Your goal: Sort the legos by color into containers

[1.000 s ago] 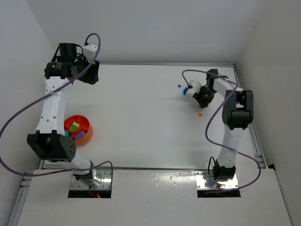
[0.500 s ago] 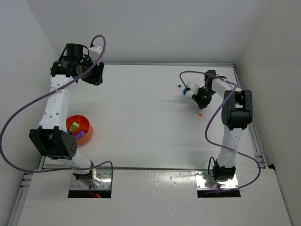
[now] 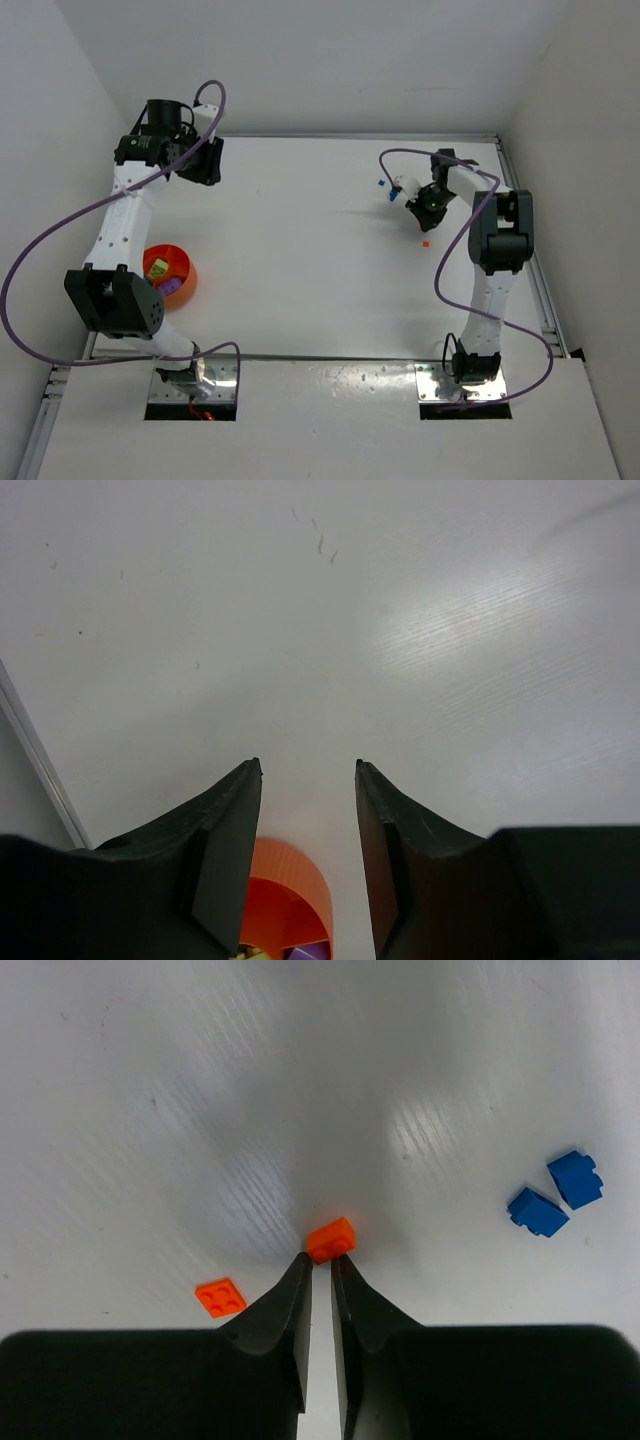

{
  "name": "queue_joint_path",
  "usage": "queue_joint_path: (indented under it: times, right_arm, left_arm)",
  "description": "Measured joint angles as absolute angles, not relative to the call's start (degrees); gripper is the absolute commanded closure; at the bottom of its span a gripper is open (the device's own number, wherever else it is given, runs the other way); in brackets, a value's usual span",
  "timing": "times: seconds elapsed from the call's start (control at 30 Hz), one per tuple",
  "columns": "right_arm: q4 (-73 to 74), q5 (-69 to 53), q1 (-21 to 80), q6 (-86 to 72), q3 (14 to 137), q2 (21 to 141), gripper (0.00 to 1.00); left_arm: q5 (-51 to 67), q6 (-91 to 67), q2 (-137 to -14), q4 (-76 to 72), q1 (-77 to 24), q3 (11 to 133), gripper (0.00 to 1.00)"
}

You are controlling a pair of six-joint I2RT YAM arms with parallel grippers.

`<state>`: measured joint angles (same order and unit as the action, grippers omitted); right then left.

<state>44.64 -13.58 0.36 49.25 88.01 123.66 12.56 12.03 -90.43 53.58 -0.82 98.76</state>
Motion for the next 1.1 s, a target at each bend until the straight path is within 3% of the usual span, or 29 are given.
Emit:
queue_joint_path:
  times: [0.2, 0.43, 0.77, 0.9, 1.1]
  right_arm:
    - [46.13, -14.24, 0.73, 47.72, 89.3, 124.44, 0.91]
    - [49.95, -15.09, 1.39, 44.51, 93.82, 127.2, 0.75]
    - [51.03, -15.57, 1.91, 43.11, 94.83, 127.79, 0.73]
    - [51.92, -16.05, 1.93, 40.84, 95.88, 128.46, 0.65]
    - [53.56, -15.79, 2.02, 35.79, 98.94, 130.32, 0.65]
  left_arm:
    - [12.49, 9.58, -90.37, 51.55, -0.82, 93.67, 0.52]
    - [12.58, 8.23, -89.84, 50.5, -0.82, 91.53, 0.52]
    - [12.6, 8.03, -87.94, 50.0, -0.82, 91.15, 0.52]
    - [12.62, 8.01, -87.94, 50.02, -0.82, 90.87, 0.52]
    - [12.62, 7.86, -87.94, 50.02, -0.82, 90.83, 0.52]
